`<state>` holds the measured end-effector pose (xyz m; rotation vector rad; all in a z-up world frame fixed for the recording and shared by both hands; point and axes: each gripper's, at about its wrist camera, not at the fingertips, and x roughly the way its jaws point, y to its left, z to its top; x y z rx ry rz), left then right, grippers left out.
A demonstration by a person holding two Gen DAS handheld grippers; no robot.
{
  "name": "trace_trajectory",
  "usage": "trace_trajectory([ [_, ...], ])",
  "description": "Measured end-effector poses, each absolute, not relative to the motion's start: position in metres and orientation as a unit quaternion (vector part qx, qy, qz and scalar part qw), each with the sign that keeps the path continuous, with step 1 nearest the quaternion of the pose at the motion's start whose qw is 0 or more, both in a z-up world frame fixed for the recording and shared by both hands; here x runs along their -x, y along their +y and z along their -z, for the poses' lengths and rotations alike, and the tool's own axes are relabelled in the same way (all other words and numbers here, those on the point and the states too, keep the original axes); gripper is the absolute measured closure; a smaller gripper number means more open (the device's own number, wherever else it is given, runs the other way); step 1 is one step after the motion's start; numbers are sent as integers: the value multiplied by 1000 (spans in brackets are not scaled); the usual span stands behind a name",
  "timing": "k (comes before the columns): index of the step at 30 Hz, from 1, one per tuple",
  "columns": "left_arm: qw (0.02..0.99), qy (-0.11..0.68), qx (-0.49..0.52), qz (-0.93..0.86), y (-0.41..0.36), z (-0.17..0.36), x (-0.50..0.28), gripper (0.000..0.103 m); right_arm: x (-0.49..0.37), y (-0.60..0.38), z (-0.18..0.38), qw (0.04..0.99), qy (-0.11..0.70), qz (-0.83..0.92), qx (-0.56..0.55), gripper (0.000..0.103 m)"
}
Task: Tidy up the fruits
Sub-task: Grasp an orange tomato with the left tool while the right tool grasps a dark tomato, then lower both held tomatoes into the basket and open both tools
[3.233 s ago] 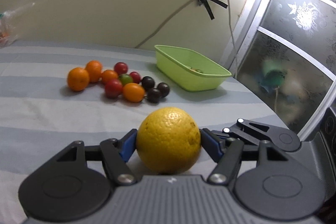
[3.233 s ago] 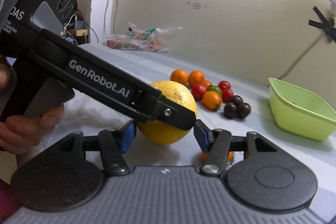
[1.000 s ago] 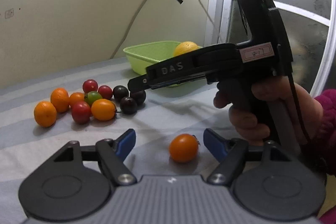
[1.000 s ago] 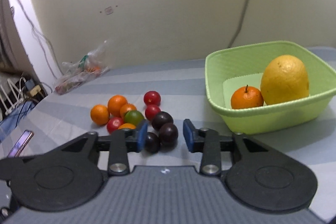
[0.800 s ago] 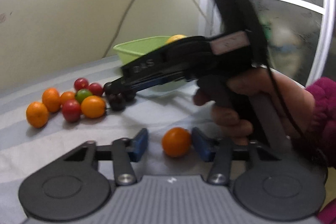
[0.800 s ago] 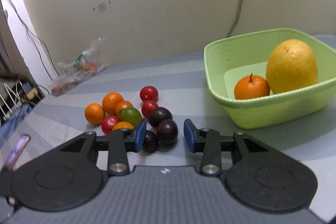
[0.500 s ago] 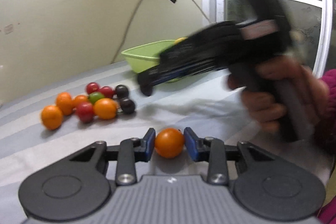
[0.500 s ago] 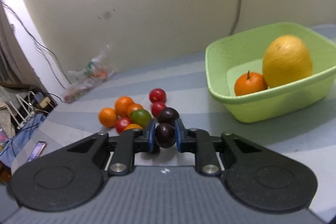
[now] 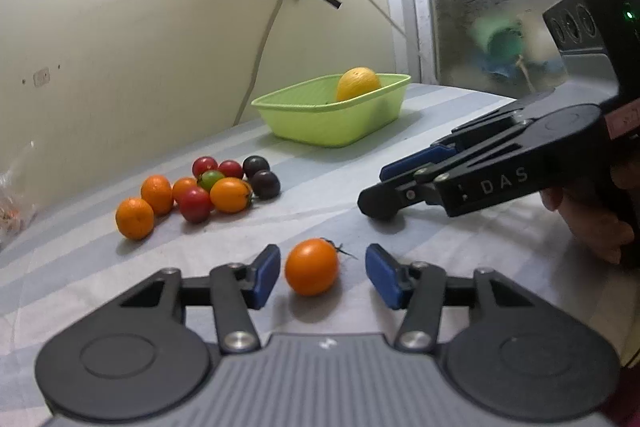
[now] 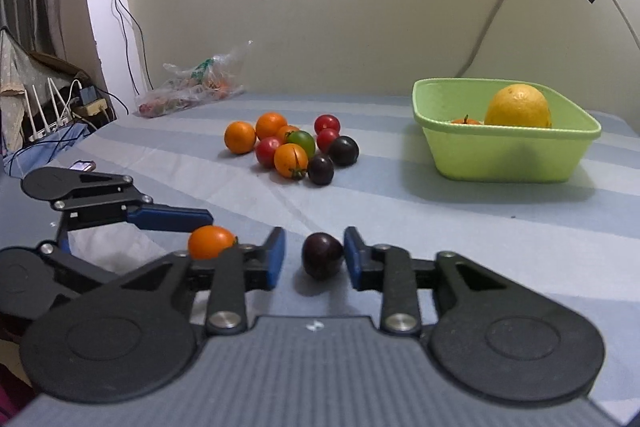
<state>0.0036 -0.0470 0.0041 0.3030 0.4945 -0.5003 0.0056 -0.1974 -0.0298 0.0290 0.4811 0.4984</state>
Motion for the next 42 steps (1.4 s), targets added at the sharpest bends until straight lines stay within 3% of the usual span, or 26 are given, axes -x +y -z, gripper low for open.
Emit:
trace_trajectory([
  [7,929,262,-151,215,-47,-3,-14,57,-5,-192,32,942,233,-241,16,56],
  [9,926,271,-148,217,-47,-1,-16,68,-6,-189,35,941,241,-238,29,55],
  [11,924,273,-150,224,-49,1,-15,72,-7,-187,40,938,248,-240,41,55],
  [13,924,266,-159,224,-52,1,-14,72,-5,-185,41,939,245,-237,47,65],
  [14,923,268,-154,231,-53,0,-15,73,-6,-186,40,939,242,-241,45,77],
  [15,922,270,-144,237,-53,-3,-17,73,-6,-187,39,940,238,-240,43,78],
  [25,932,247,-48,261,-71,-48,-94,72,-37,-215,12,973,142,-178,43,78],
  [35,901,319,38,290,-107,-57,-220,71,-99,-233,15,983,136,-118,45,76],
  [39,895,339,52,285,-110,-46,-237,64,-97,-237,15,985,123,-120,33,64],
  [42,899,329,66,281,-99,-52,-238,64,-92,-243,13,987,112,-114,17,63],
])
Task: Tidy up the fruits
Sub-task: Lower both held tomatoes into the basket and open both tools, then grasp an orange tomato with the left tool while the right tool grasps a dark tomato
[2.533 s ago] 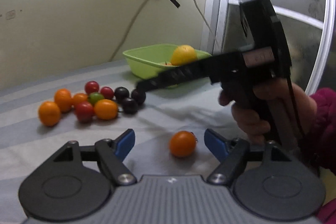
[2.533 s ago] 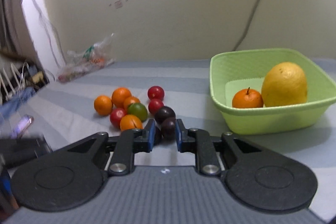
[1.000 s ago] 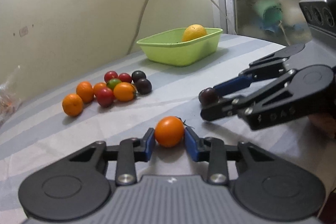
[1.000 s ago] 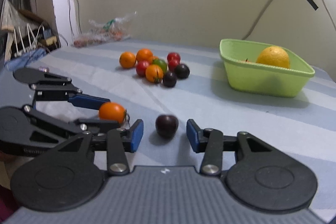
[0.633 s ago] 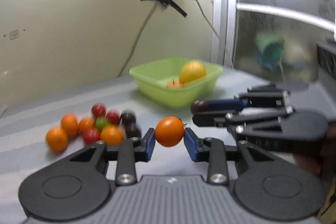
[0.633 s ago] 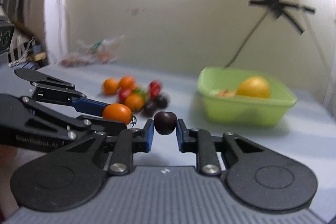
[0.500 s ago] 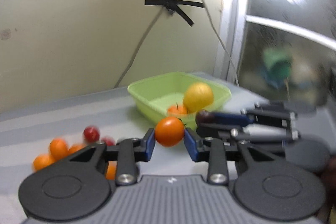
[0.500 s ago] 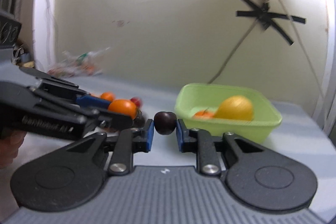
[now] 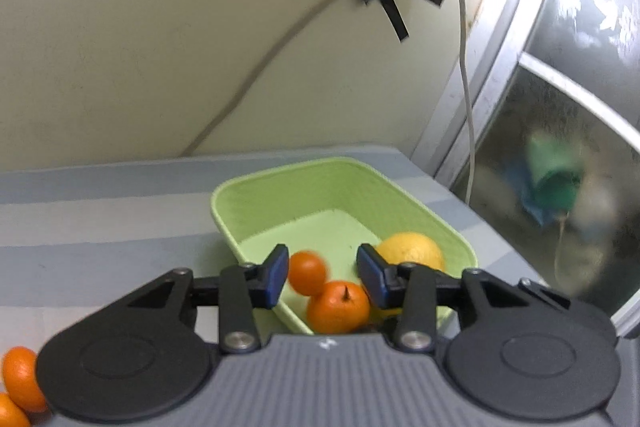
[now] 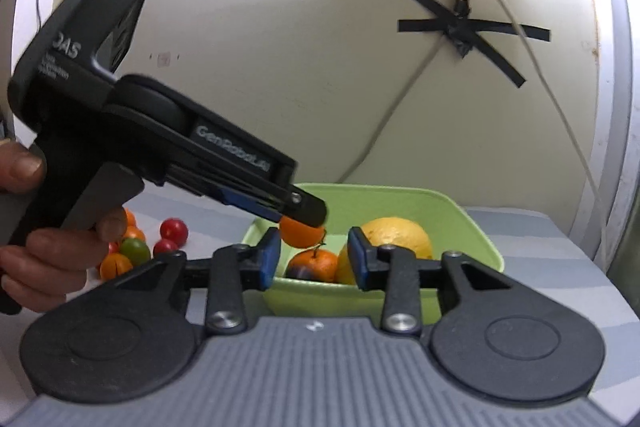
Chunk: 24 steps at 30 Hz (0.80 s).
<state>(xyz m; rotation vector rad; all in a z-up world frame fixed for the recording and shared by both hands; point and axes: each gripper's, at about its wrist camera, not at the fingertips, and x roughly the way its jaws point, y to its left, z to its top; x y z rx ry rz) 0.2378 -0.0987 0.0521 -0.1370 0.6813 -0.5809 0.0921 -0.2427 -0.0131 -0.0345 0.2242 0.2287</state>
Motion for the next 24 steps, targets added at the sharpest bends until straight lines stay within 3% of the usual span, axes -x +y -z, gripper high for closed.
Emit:
trace_trajectory([
  [7,928,269,101,239,-21,-80,-193,64,-78,-260,9,989,92,-113,-35,64],
  [12,937,272,86,201,21,-60,-141,64,-67,-250,7,974,114,-187,-61,63],
  [20,916,325,115,204,57,-10,-93,64,-51,-178,23,945,198,-256,36,63],
  [24,909,334,145,206,70,-3,-94,64,-59,-147,20,942,208,-257,57,58],
])
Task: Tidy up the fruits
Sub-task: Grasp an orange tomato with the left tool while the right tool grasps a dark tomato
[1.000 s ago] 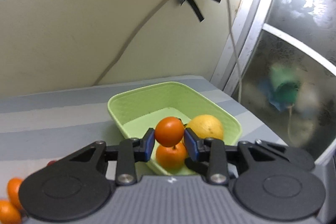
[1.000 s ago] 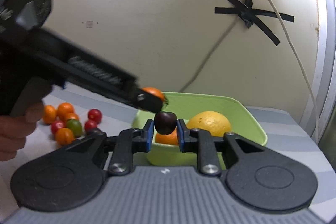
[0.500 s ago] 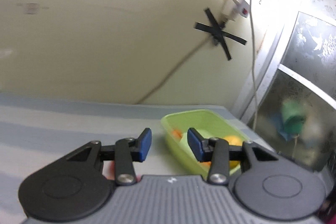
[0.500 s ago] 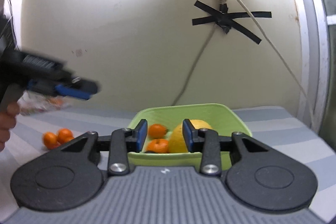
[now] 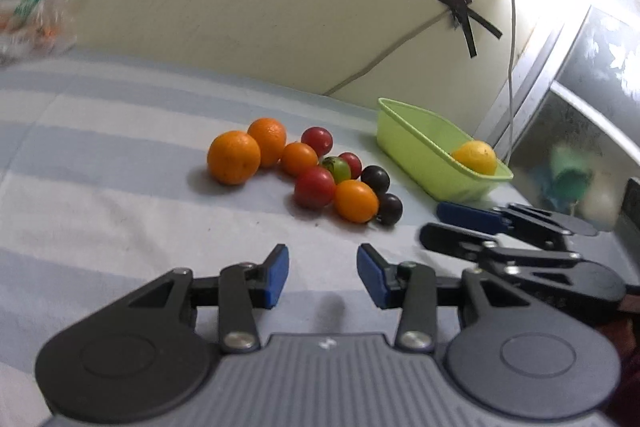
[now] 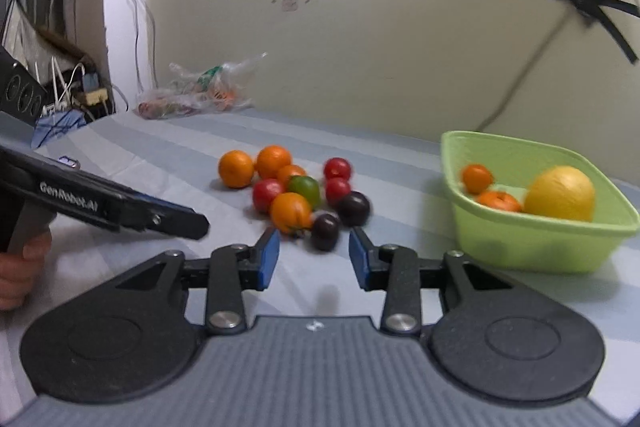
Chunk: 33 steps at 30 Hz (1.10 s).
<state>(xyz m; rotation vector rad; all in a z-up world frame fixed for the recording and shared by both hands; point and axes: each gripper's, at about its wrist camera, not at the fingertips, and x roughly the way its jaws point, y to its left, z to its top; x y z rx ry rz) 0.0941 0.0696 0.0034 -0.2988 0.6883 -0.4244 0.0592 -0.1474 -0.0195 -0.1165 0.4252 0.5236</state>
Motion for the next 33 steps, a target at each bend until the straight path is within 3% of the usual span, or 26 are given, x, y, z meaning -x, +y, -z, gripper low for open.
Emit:
trace_trajectory([
  [3,909,325,152,212,77,-5,-92,64,-73,-129,19,941,210,-255,72,51],
  [9,910,315,172,207,93,-3,-88,60,-90,-102,22,936,200,-255,139,52],
  [10,909,314,178,207,96,-3,-89,60,-90,-96,24,933,197,-254,162,55],
  [11,909,314,182,207,98,-2,-89,60,-90,-89,27,928,197,-252,190,73],
  [14,906,311,191,214,99,-3,-89,59,-84,-83,27,925,193,-244,218,75],
  [22,901,313,181,241,85,-4,-90,49,-44,-87,26,921,203,-289,167,74],
  [24,901,316,179,237,83,-4,-91,49,-46,-97,27,921,207,-296,148,57],
  [25,902,315,178,235,83,-5,-90,49,-48,-104,25,921,210,-298,134,56],
  [30,904,306,175,244,80,-11,-85,47,-64,-162,9,938,211,-277,2,56],
  [33,915,296,132,239,58,-16,-83,44,-82,-174,11,946,231,-227,-21,57],
])
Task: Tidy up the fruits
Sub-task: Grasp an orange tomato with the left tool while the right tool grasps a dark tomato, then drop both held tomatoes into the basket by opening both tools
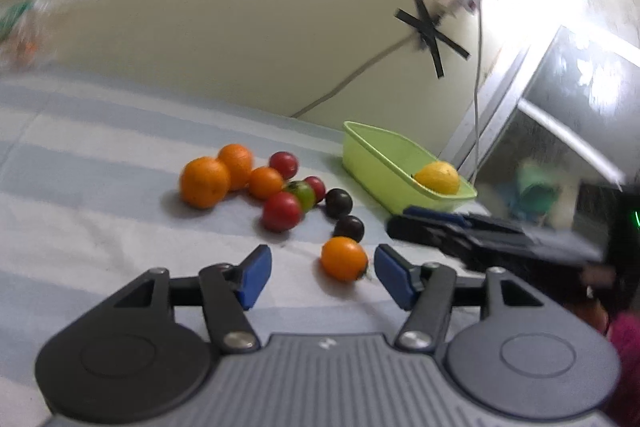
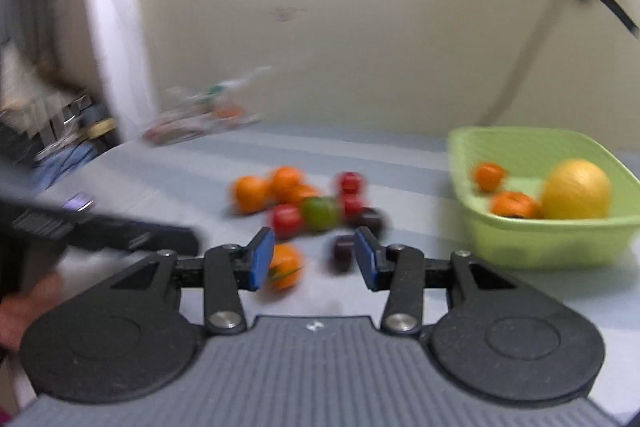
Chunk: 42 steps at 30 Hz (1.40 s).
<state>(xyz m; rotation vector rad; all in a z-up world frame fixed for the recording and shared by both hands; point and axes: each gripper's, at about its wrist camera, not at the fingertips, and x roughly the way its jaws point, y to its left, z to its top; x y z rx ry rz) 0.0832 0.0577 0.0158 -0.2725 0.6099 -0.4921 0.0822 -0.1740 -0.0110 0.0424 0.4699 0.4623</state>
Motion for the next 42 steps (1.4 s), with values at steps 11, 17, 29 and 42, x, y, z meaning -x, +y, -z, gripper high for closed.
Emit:
trace_trajectory([
  [11,924,315,-30,212,-18,-5,-98,56,-116,-159,28,932,278,-224,-59,72],
  [17,925,320,-46,201,-27,-4,-102,58,-106,-167,27,929,282,-232,-61,73],
  [29,920,314,-26,233,-29,-6,-95,69,-65,-204,21,946,236,-214,-55,79],
  [42,922,288,7,258,-84,-55,-188,69,-71,-229,3,990,97,-106,12,78],
])
